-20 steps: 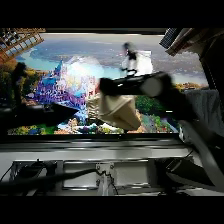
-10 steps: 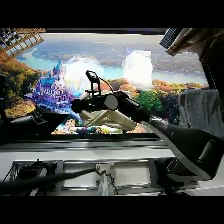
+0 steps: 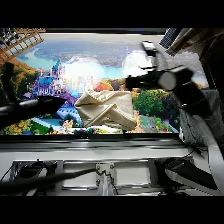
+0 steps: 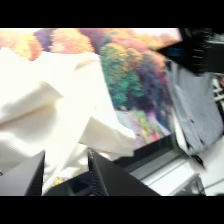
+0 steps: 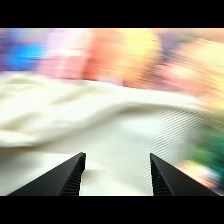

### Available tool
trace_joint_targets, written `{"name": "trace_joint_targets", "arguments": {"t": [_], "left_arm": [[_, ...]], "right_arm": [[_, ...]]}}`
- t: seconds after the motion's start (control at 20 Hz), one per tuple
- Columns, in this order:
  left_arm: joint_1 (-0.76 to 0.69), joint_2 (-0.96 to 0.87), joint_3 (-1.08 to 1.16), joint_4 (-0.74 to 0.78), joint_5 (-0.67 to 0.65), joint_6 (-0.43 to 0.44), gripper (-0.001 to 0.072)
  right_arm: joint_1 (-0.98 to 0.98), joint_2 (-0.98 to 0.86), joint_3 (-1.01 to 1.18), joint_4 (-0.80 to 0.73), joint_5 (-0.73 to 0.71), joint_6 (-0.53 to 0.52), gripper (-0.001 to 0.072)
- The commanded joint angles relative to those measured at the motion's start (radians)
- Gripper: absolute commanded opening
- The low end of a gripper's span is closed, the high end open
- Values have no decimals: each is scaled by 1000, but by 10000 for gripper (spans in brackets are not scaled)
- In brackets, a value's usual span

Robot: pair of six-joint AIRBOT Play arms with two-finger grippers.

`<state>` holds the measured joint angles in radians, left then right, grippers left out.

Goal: Fold the clothes and pants, and hang the long-sleeved shirts on hangers.

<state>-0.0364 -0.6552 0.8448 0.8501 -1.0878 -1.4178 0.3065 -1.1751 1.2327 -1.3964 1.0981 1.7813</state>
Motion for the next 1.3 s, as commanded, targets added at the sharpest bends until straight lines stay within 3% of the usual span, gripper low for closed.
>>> {"name": "trace_joint_targets", "arguments": {"t": [0.0, 0.1, 0.3, 0.55, 0.8, 0.85, 0.9, 0.95, 1.0, 1.1, 1.25], "left_arm": [[-1, -122, 0, 11, 48, 12, 303], [-1, -171, 0, 11, 55, 12, 303], [-1, -218, 0, 22, 61, 19, 303], [0, -227, 0, 66, 117, 19, 302], [0, -227, 0, 66, 119, 19, 301], [0, -227, 0, 66, 119, 19, 301], [0, -227, 0, 66, 119, 19, 301], [0, -227, 0, 66, 119, 19, 301], [0, -227, 0, 66, 119, 19, 301], [0, -227, 0, 65, 119, 19, 301], [0, -227, 0, 66, 119, 19, 301]], "right_arm": [[-294, 26, -172, 243, 31, -189, 500], [-397, 2, -310, 481, -26, -355, 589], [-415, -92, -488, 662, -109, -538, 607], [-340, -233, -515, 812, -166, -637, 606], [-216, -324, -503, 970, -230, -672, 601], [-184, -335, -492, 992, -232, -686, 535], [-161, -335, -478, 994, -238, -687, 370], [-148, -331, -458, 990, -237, -686, 123], [-151, -322, -441, 989, -234, -680, 31], [-183, -288, -397, 935, -231, -628, 31], [-289, -217, -291, 767, -176, -459, 31]]}}
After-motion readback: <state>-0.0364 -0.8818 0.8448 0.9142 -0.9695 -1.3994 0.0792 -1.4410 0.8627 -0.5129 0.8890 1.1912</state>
